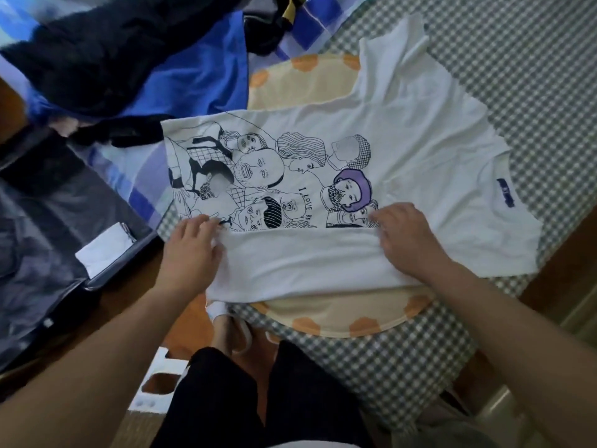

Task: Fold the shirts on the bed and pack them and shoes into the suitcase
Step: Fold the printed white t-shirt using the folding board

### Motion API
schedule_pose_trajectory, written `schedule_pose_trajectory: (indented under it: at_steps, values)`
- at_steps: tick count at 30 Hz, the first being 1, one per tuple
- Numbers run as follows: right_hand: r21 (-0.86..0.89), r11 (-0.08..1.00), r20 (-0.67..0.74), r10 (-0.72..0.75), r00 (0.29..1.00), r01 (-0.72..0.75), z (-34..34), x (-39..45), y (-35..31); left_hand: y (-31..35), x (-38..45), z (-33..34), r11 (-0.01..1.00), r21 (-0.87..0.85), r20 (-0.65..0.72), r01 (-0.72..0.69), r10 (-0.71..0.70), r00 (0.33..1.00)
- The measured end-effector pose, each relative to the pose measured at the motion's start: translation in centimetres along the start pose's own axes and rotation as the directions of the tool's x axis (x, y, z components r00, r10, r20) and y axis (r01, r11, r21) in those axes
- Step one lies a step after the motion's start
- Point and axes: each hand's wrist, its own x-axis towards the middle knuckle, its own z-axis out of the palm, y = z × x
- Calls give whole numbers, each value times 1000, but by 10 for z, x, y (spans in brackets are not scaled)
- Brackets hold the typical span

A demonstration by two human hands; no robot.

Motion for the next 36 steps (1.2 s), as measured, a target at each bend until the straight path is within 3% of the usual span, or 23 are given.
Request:
schedule_pose_trajectory:
  at_steps: [3,5,8,10,15,18,20,23,28,31,32,34,36]
  values:
    - [-150,983,156,-87,984,111,-6,15,-3,-15,26,-2,999,47,91,-7,3,996]
    - [-217,972,216,-39,976,86,-17,18,5,-22,31,-6,1000,17,117,8,-10,993]
    - [-288,956,273,18,962,64,-32,26,13,-29,19,-15,980,-198,102,11,10,995]
    - [-256,965,249,7,968,59,-38,34,11,-34,9,-17,935,-343,119,93,-55,991]
    - [-214,977,122,4,993,22,-22,48,-2,-51,10,-6,682,-644,121,347,-357,926]
    - [-244,968,50,72,996,-58,-4,49,-12,-48,10,11,358,-820,303,447,-390,869]
    - [-248,966,-25,66,998,-70,4,45,-14,-45,3,27,272,-832,354,483,-408,841]
    - [-256,966,-121,11,993,-42,11,39,-10,-44,-7,45,348,-788,322,507,-469,822]
    - [-202,979,-164,-5,986,-29,18,42,-7,-51,-15,58,454,-720,205,525,-583,786]
    - [-98,993,-204,52,978,-73,19,40,-8,-27,-19,48,585,-576,12,571,-692,722]
    - [-52,992,-234,100,967,-116,18,36,-9,-9,-20,41,660,-531,-97,532,-671,735]
    - [25,978,-347,202,916,-206,14,18,-8,37,-22,31,843,-474,-247,253,-404,881]
    - [78,941,-421,331,845,-330,7,-9,1,89,-19,28,905,-413,-257,-99,-12,966]
